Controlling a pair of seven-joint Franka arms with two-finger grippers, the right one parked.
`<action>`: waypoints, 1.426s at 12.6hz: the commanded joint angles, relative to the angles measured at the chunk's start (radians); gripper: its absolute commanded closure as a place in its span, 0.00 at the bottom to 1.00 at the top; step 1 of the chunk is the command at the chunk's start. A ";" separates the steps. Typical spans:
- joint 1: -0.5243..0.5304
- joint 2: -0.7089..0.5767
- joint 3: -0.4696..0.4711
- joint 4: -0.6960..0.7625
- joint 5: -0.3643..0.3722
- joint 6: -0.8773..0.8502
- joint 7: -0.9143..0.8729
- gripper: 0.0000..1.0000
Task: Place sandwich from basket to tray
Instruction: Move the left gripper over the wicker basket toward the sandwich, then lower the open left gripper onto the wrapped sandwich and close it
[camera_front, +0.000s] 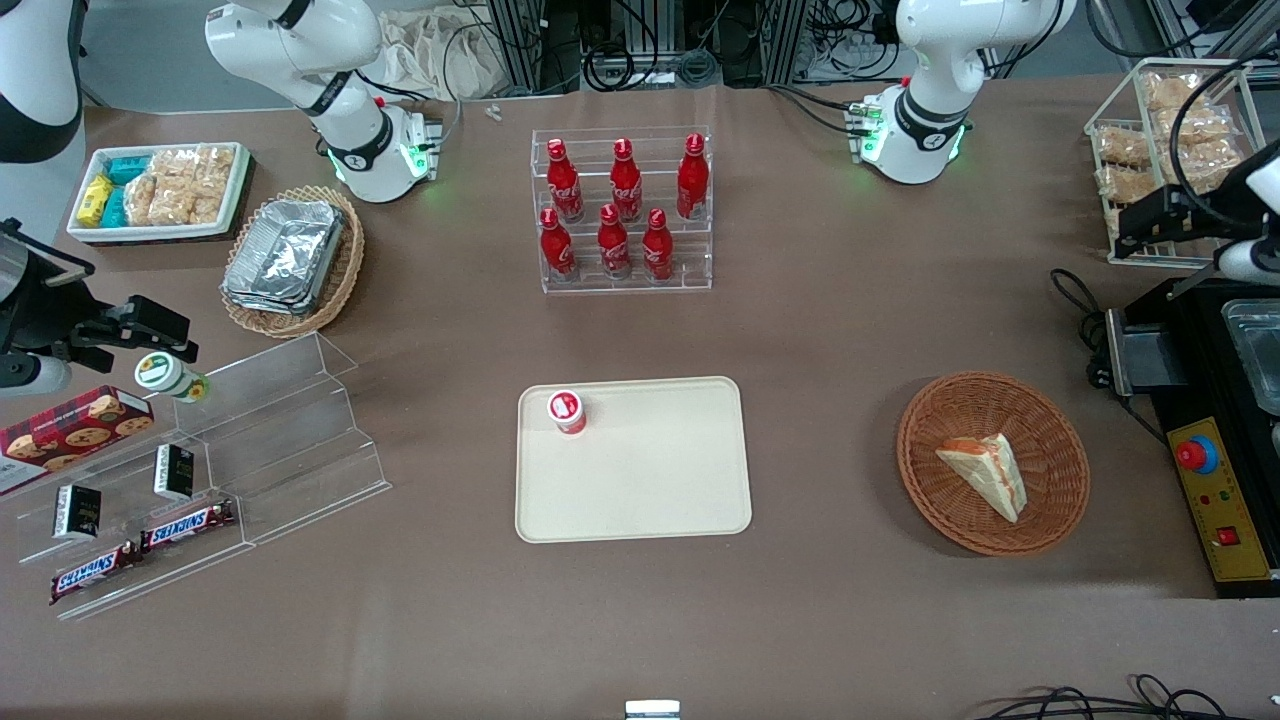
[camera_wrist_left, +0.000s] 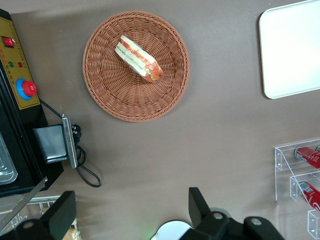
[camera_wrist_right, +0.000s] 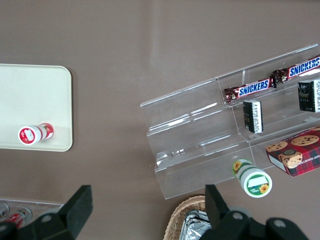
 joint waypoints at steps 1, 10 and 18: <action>-0.017 0.028 0.014 0.038 0.009 -0.014 -0.018 0.00; -0.018 -0.006 0.009 -0.288 0.001 0.387 -0.542 0.00; -0.021 0.196 -0.016 -0.397 0.012 0.686 -0.762 0.00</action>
